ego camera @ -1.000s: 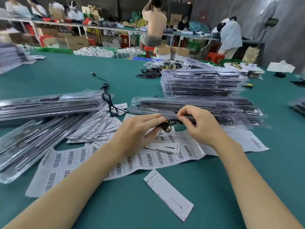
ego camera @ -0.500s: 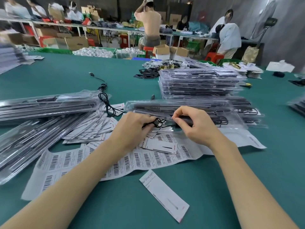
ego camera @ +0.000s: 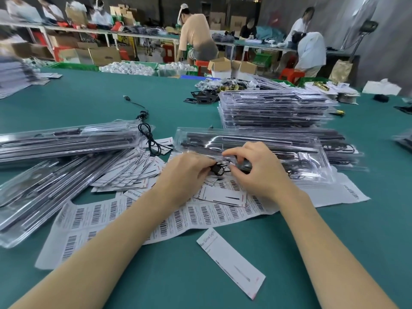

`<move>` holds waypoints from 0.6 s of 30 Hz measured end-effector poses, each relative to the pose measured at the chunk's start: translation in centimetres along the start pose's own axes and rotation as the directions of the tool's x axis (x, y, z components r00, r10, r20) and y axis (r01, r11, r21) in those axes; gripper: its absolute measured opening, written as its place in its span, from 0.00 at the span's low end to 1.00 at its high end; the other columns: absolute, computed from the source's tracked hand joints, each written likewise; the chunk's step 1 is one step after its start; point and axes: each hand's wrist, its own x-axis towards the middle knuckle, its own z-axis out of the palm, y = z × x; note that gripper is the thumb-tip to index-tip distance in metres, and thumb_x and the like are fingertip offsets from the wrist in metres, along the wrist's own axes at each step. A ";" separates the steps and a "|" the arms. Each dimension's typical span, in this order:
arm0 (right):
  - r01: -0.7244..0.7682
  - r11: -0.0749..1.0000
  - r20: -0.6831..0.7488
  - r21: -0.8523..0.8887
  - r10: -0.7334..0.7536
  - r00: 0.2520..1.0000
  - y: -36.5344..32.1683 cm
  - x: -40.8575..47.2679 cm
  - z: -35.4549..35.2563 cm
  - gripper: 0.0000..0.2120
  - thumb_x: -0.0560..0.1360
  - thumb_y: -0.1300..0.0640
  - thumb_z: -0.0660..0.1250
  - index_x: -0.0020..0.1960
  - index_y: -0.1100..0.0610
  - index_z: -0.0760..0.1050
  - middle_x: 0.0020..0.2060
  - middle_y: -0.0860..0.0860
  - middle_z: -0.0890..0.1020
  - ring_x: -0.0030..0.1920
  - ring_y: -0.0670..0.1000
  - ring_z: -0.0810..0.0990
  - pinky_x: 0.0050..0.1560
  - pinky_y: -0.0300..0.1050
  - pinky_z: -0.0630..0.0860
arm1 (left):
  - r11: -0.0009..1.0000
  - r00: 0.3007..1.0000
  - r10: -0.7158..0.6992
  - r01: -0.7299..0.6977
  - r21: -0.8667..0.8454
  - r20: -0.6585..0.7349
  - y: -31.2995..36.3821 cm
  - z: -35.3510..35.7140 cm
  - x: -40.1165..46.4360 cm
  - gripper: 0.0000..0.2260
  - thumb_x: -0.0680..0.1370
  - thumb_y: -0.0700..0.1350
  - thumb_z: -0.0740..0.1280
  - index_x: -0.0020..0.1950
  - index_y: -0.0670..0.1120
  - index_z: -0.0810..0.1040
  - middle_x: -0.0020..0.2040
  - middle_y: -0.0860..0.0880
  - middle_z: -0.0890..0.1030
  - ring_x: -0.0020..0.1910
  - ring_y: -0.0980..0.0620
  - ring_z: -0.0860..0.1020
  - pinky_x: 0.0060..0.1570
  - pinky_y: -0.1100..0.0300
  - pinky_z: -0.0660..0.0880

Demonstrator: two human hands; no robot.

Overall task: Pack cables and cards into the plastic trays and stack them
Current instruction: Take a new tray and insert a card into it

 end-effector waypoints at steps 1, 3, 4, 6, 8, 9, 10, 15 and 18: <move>0.006 1.000 -0.002 -0.006 -0.006 1.000 0.0 0.0 0.2 0.12 0.77 0.50 0.68 0.60 0.41 0.79 0.38 0.41 0.73 0.47 0.46 0.69 0.46 0.42 0.65 | 1.000 1.000 0.000 0.000 0.008 0.001 -0.1 0.0 0.0 0.11 0.81 0.42 0.68 0.62 0.48 0.84 0.49 0.48 0.87 0.44 0.47 0.83 0.45 0.49 0.80; 0.014 1.000 -0.022 -0.019 -0.015 1.000 -0.1 0.0 0.4 0.11 0.77 0.51 0.68 0.59 0.41 0.80 0.38 0.41 0.73 0.46 0.47 0.69 0.46 0.42 0.64 | 1.000 1.000 0.001 -0.001 0.027 -0.008 -0.2 -0.1 0.0 0.13 0.80 0.43 0.68 0.65 0.51 0.82 0.52 0.48 0.87 0.46 0.45 0.84 0.44 0.48 0.80; 0.008 1.000 -0.037 -0.020 -0.009 0.999 -0.1 0.0 0.6 0.11 0.77 0.51 0.68 0.58 0.42 0.80 0.37 0.41 0.72 0.46 0.46 0.69 0.45 0.41 0.64 | 0.999 1.000 0.007 -0.006 0.036 -0.009 -0.2 -0.2 0.0 0.14 0.81 0.43 0.68 0.65 0.52 0.82 0.54 0.49 0.86 0.48 0.46 0.84 0.45 0.49 0.80; -0.004 1.000 -0.052 -0.009 0.003 0.999 -0.1 -0.1 0.6 0.12 0.76 0.53 0.68 0.58 0.42 0.81 0.37 0.41 0.73 0.45 0.46 0.69 0.44 0.39 0.64 | 0.999 1.000 0.006 -0.006 0.050 0.006 -0.3 -0.3 0.1 0.15 0.81 0.44 0.67 0.67 0.53 0.80 0.56 0.51 0.86 0.50 0.48 0.84 0.47 0.50 0.81; -0.004 1.000 -0.059 0.004 0.004 0.998 0.1 -0.2 0.5 0.12 0.76 0.53 0.68 0.57 0.41 0.81 0.37 0.41 0.73 0.45 0.45 0.69 0.44 0.36 0.64 | 0.997 1.000 -0.002 0.000 0.075 0.025 -0.4 -0.3 0.3 0.15 0.82 0.46 0.66 0.68 0.55 0.79 0.55 0.53 0.86 0.49 0.50 0.84 0.46 0.51 0.81; -0.003 1.000 -0.064 0.009 0.004 0.998 0.1 -0.2 0.5 0.12 0.76 0.53 0.68 0.57 0.41 0.81 0.37 0.40 0.73 0.44 0.44 0.70 0.44 0.34 0.64 | 0.996 1.000 -0.001 -0.001 0.088 0.029 -0.4 -0.3 0.4 0.14 0.82 0.46 0.65 0.67 0.55 0.80 0.54 0.53 0.86 0.48 0.51 0.84 0.45 0.52 0.81; -0.001 1.000 -0.068 0.012 0.002 0.998 0.1 -0.2 0.5 0.11 0.77 0.53 0.68 0.57 0.41 0.80 0.37 0.40 0.73 0.44 0.44 0.69 0.44 0.34 0.64 | 0.995 1.000 0.009 -0.012 0.094 0.029 -0.4 -0.4 0.5 0.13 0.82 0.47 0.65 0.66 0.53 0.81 0.53 0.52 0.86 0.47 0.50 0.84 0.44 0.52 0.81; 0.007 1.000 -0.136 -0.005 -0.007 0.991 0.0 -0.1 1.0 0.11 0.76 0.59 0.68 0.53 0.46 0.81 0.33 0.40 0.69 0.42 0.46 0.68 0.45 0.43 0.65 | 0.991 0.987 0.132 -0.135 0.025 0.094 0.1 -0.7 0.4 0.14 0.80 0.39 0.68 0.65 0.43 0.81 0.56 0.46 0.85 0.50 0.45 0.84 0.49 0.48 0.82; 0.005 1.000 -0.143 -0.006 -0.005 0.990 0.1 0.0 1.2 0.10 0.76 0.61 0.69 0.51 0.46 0.81 0.32 0.42 0.70 0.41 0.47 0.69 0.45 0.45 0.67 | 0.989 0.986 0.139 -0.142 0.032 0.091 -0.2 -0.9 0.3 0.19 0.81 0.39 0.66 0.71 0.50 0.76 0.58 0.47 0.85 0.52 0.45 0.83 0.49 0.47 0.81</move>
